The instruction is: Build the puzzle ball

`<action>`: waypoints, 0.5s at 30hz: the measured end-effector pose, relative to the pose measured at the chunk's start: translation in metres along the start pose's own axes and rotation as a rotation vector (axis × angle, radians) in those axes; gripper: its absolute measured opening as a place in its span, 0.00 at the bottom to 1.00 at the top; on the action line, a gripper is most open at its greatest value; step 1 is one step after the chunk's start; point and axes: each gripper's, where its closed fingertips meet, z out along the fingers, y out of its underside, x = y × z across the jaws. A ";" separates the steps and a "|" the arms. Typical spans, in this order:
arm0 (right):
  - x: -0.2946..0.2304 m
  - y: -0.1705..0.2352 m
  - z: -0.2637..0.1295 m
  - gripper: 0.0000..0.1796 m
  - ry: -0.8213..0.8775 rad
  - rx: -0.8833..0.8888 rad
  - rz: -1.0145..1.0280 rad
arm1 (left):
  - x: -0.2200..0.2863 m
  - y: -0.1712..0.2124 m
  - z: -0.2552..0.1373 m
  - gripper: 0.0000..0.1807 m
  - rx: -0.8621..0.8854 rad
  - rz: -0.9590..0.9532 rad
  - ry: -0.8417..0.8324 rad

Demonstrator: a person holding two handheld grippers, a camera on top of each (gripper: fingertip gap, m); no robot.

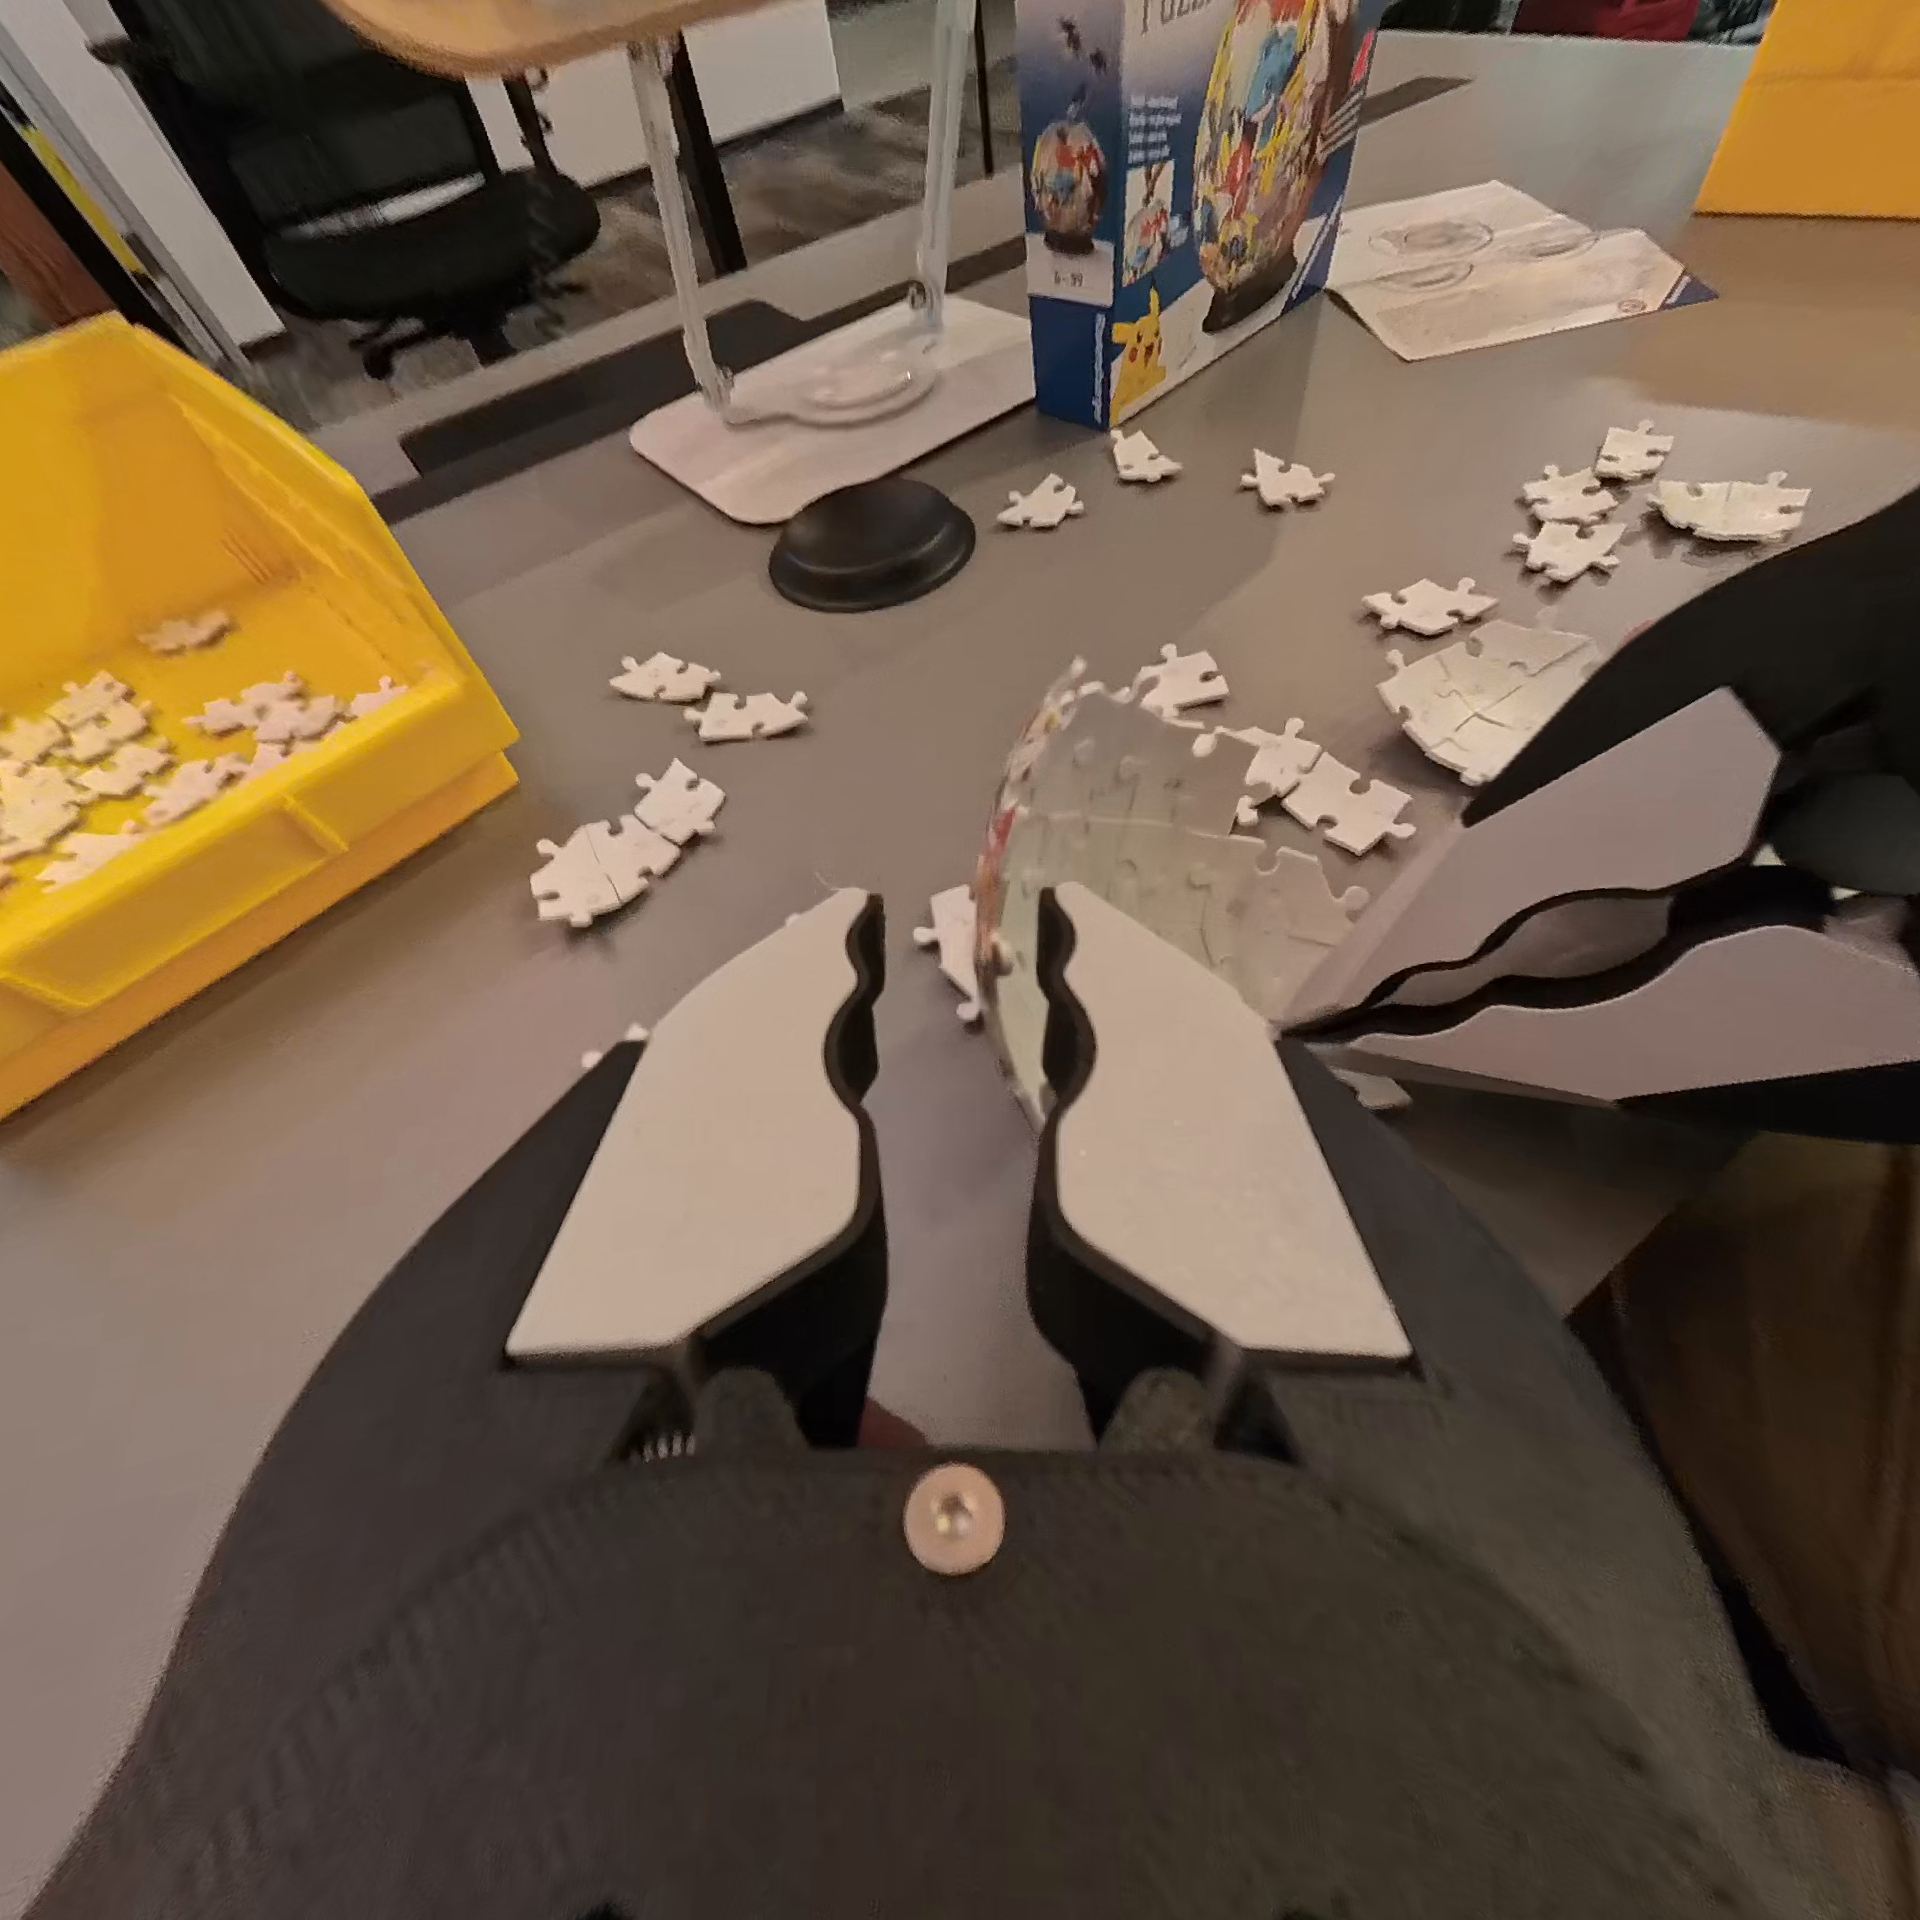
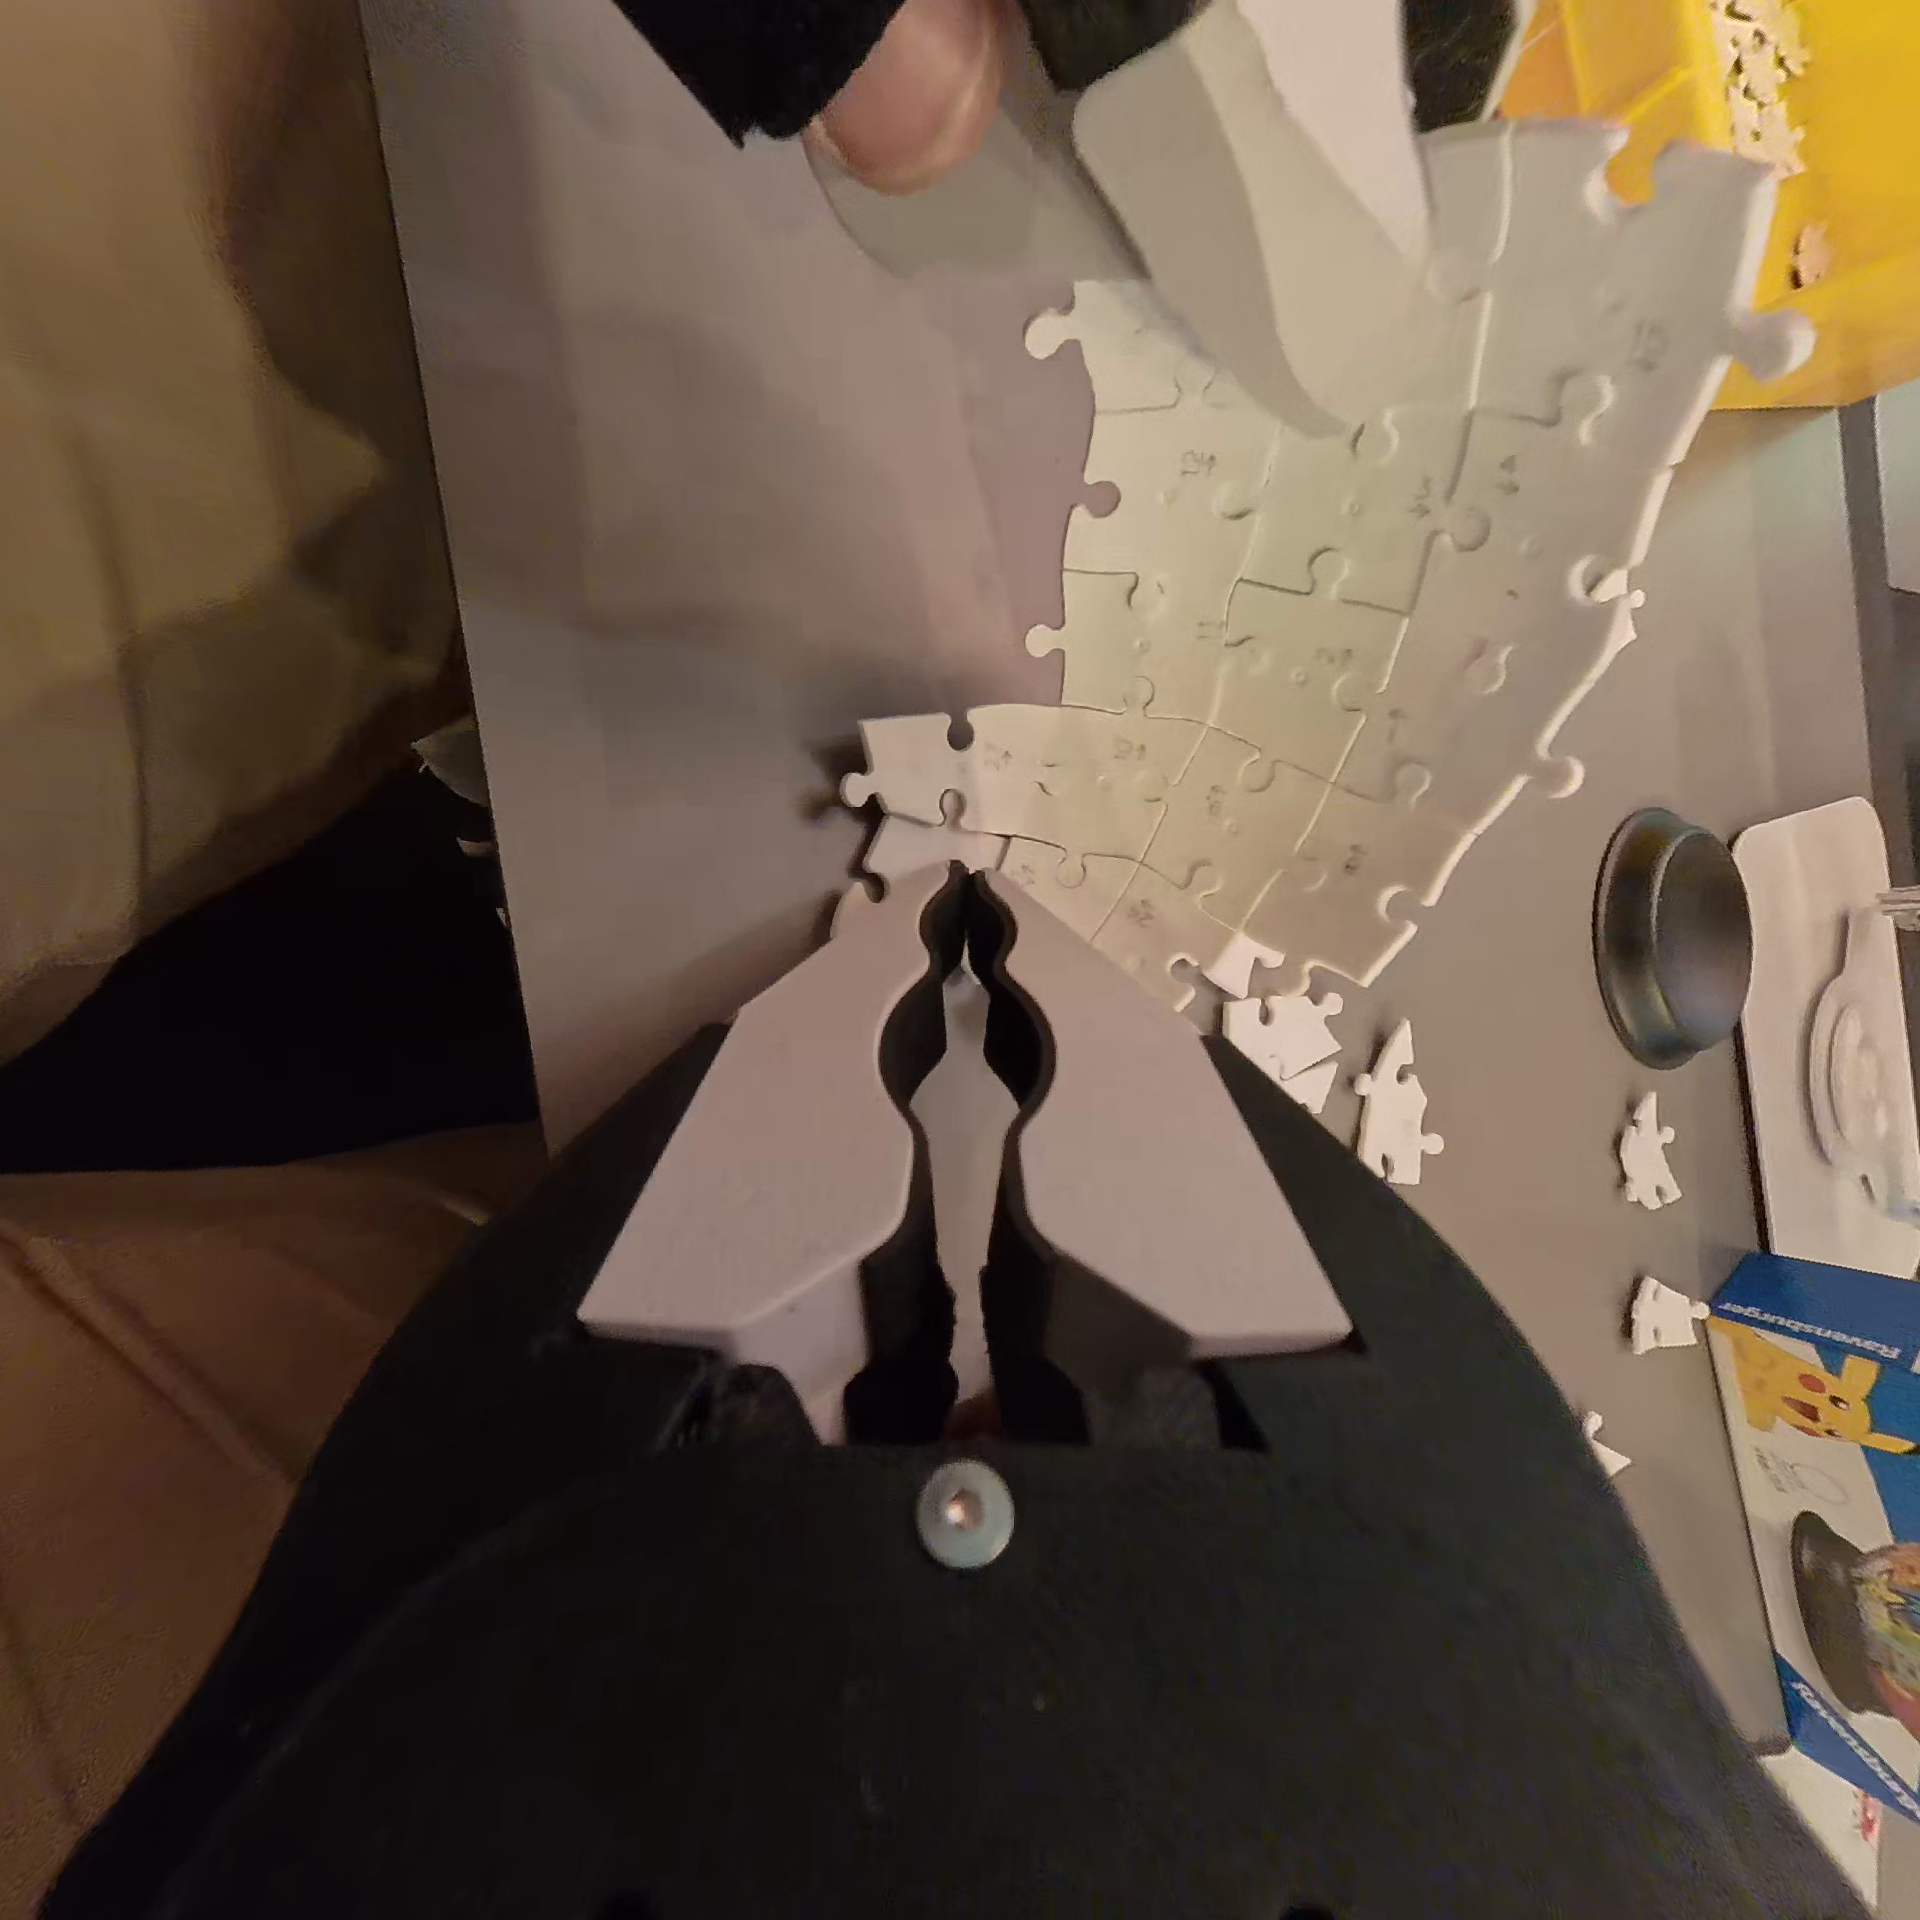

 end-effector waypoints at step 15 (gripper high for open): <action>0.003 -0.002 0.001 0.00 -0.096 0.078 0.233 | 0.006 0.021 0.019 0.03 -0.104 -0.016 0.042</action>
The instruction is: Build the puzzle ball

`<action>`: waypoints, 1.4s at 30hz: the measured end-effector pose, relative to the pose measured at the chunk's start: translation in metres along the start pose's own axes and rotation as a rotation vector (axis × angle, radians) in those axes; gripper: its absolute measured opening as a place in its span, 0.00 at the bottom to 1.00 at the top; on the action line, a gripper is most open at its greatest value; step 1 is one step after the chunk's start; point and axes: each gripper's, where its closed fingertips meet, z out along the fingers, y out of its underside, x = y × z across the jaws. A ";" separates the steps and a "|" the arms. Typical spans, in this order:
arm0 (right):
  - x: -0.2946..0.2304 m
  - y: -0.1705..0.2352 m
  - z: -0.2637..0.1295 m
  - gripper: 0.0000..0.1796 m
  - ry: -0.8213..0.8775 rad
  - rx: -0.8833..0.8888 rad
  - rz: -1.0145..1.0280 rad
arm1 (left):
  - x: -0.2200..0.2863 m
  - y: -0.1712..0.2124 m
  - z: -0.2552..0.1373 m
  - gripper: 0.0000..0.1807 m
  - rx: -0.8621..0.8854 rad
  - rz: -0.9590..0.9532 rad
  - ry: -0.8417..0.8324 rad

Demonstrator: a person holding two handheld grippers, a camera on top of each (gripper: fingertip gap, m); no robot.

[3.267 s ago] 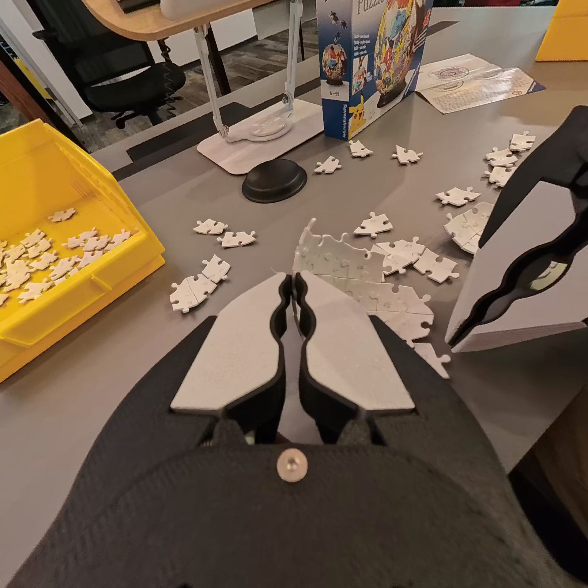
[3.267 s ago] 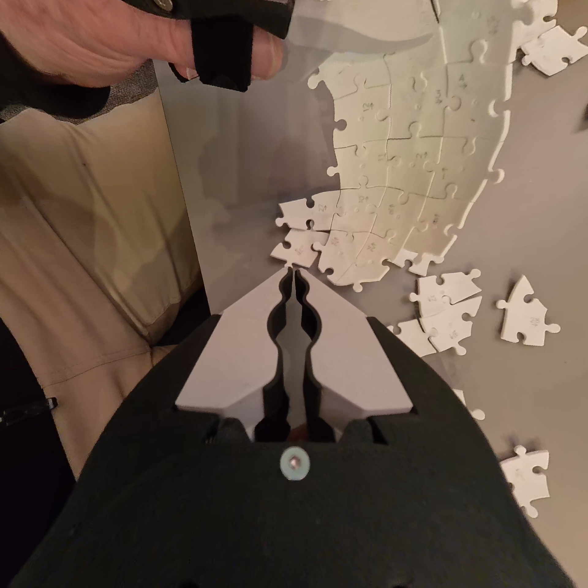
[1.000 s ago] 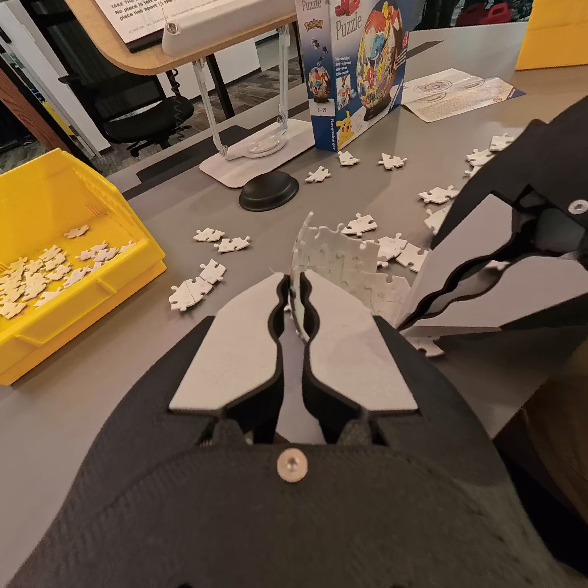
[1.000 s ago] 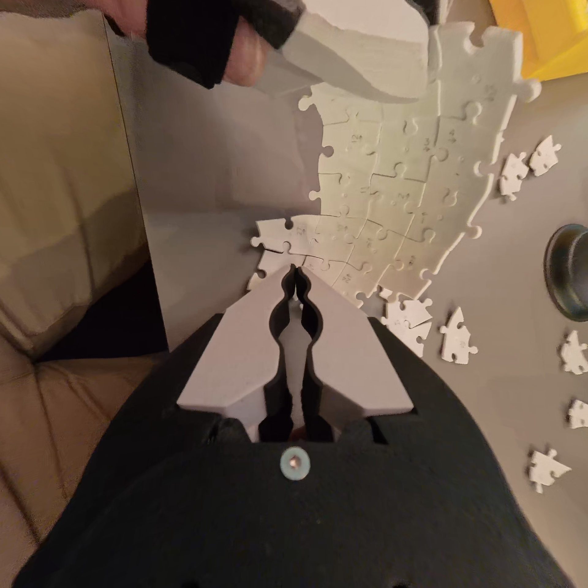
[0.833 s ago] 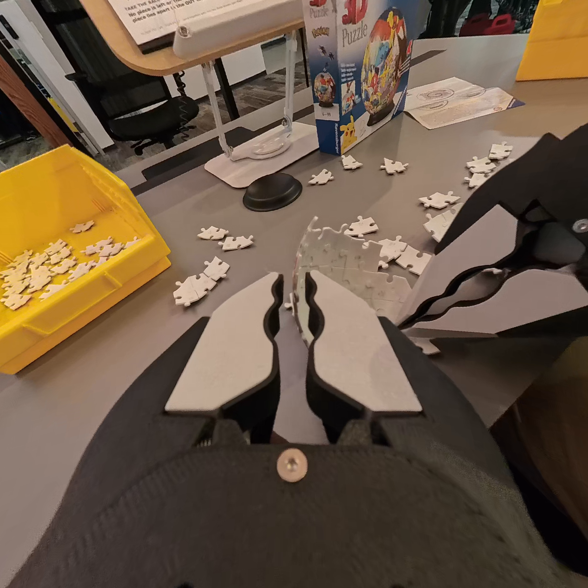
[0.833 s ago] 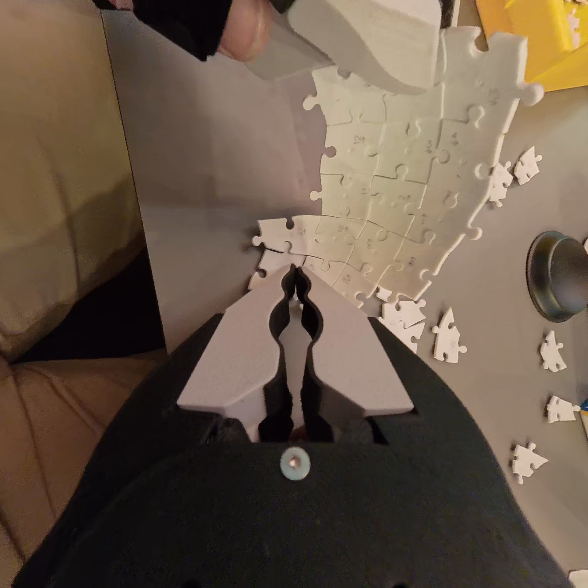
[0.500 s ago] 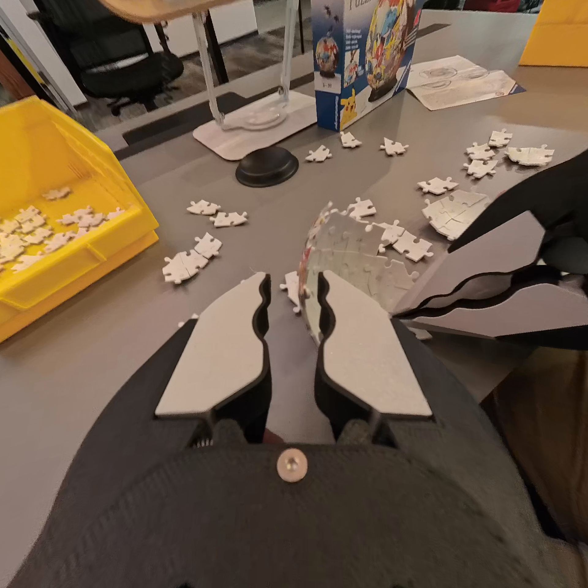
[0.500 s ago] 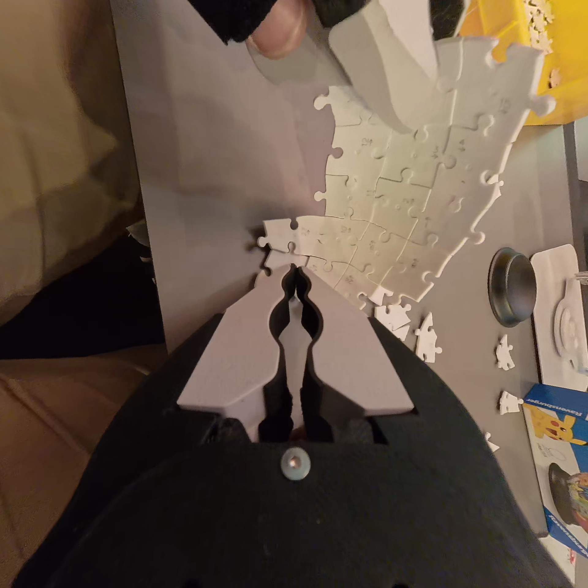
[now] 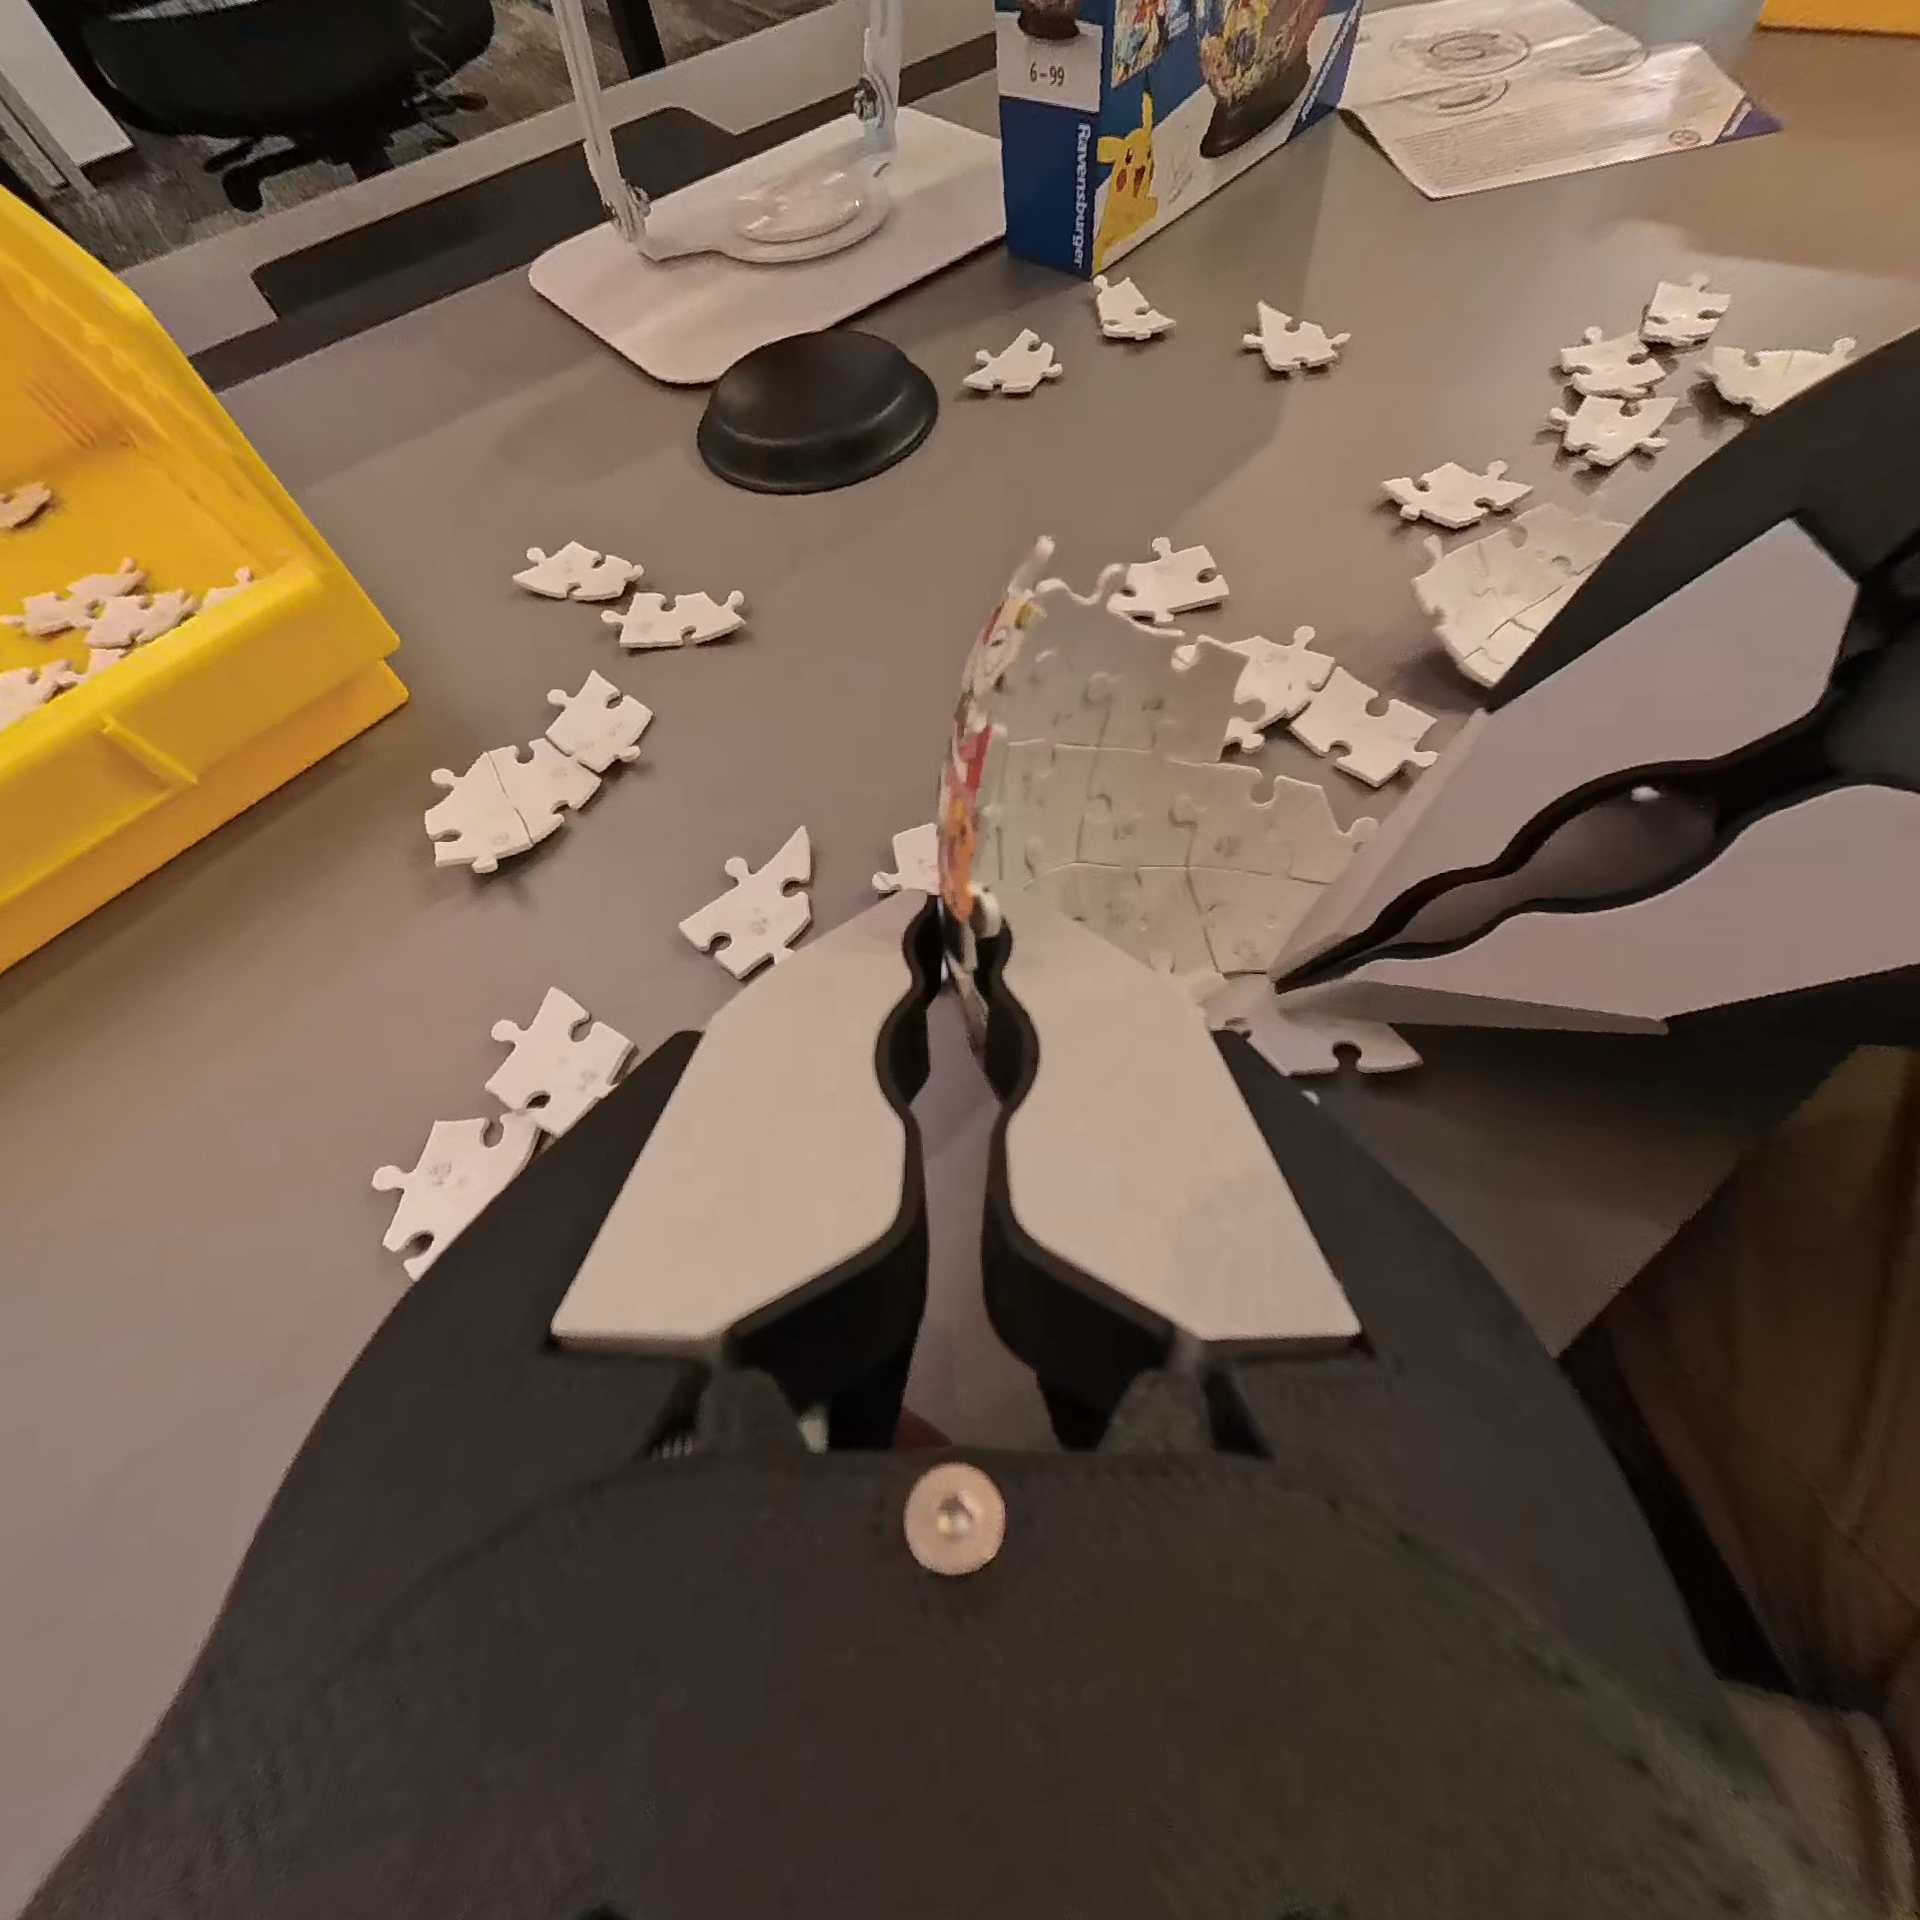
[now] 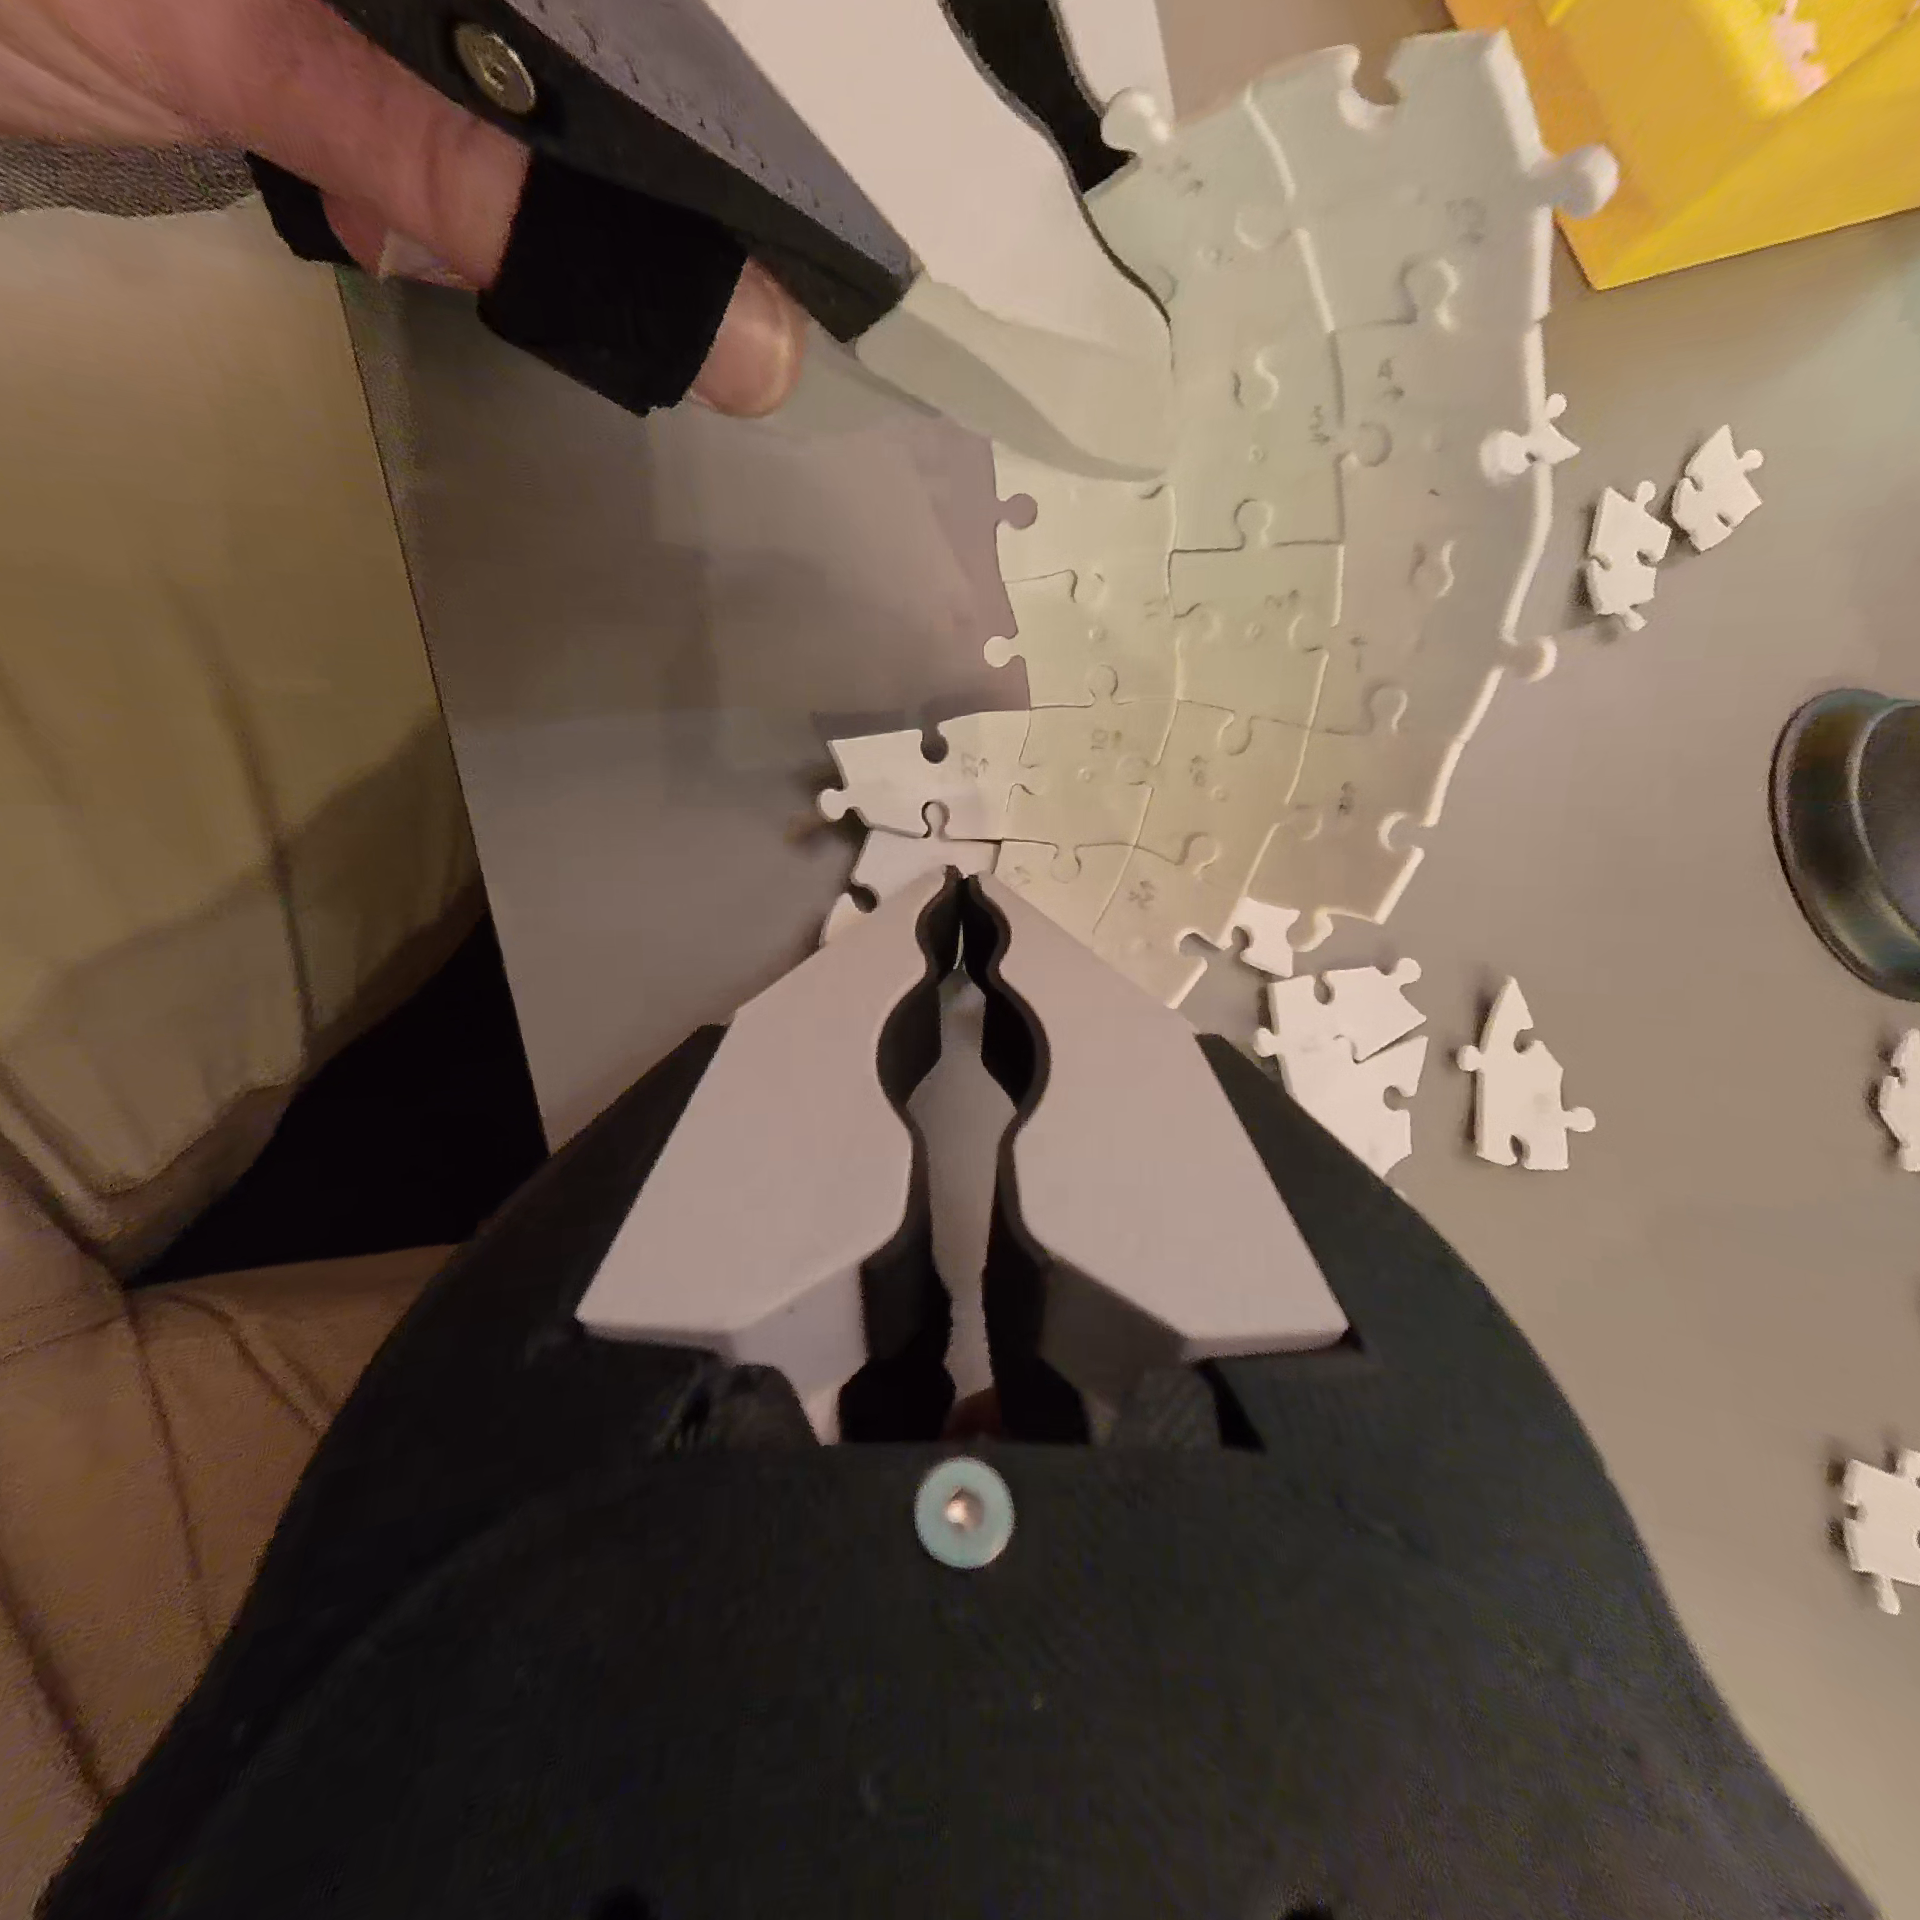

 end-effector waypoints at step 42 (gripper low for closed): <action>0.010 0.006 -0.002 0.00 -0.076 -0.039 0.042 | -0.002 -0.005 0.017 0.03 -0.057 -0.021 0.052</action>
